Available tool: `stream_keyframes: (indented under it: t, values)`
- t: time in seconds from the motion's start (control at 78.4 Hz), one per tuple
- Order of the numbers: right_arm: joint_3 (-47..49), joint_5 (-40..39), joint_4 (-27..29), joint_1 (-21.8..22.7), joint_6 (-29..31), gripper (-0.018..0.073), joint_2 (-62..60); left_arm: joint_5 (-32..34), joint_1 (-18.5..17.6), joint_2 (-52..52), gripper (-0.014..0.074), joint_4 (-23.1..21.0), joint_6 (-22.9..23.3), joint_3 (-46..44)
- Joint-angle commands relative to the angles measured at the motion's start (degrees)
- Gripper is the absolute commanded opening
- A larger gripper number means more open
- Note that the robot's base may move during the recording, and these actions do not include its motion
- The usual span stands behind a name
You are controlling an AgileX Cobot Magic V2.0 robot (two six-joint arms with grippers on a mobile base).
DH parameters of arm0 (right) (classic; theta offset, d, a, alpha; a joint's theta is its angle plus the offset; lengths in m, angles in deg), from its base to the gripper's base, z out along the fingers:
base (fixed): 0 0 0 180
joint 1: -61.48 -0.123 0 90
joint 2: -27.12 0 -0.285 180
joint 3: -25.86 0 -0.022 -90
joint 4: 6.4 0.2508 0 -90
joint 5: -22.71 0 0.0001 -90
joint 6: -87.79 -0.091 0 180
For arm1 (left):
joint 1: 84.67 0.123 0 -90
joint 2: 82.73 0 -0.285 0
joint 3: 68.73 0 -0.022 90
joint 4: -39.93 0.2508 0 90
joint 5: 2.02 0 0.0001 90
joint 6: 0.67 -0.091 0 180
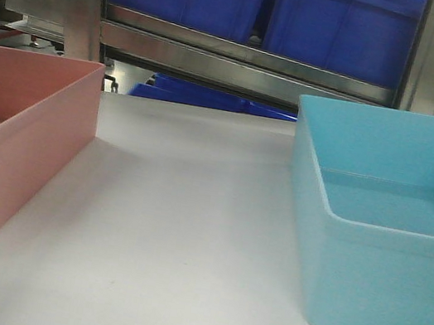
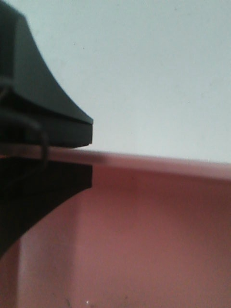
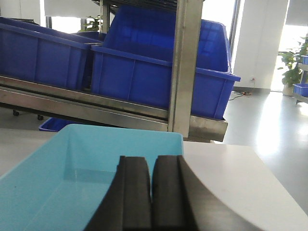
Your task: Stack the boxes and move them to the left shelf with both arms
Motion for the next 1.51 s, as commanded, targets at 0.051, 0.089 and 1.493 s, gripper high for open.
stream_keyframes:
  t: [0.051, 0.089, 1.493]
  values:
    - [1.6, -5.0, -0.1, 0.0, 0.3, 0.0057, -0.6, -4.9, -0.2, -4.7, -0.0003, -3.0, 0.7, -1.8]
    - [1.6, -5.0, -0.1, 0.0, 0.3, 0.0057, -0.6, -5.7, -0.2, -5.4, -0.0003, -3.4, 1.5, -1.8]
    - [1.6, -5.0, -0.1, 0.0, 0.3, 0.0057, -0.6, 2.1, -39.7, -13.4, -0.0001, -8.2, 34.5, 9.7]
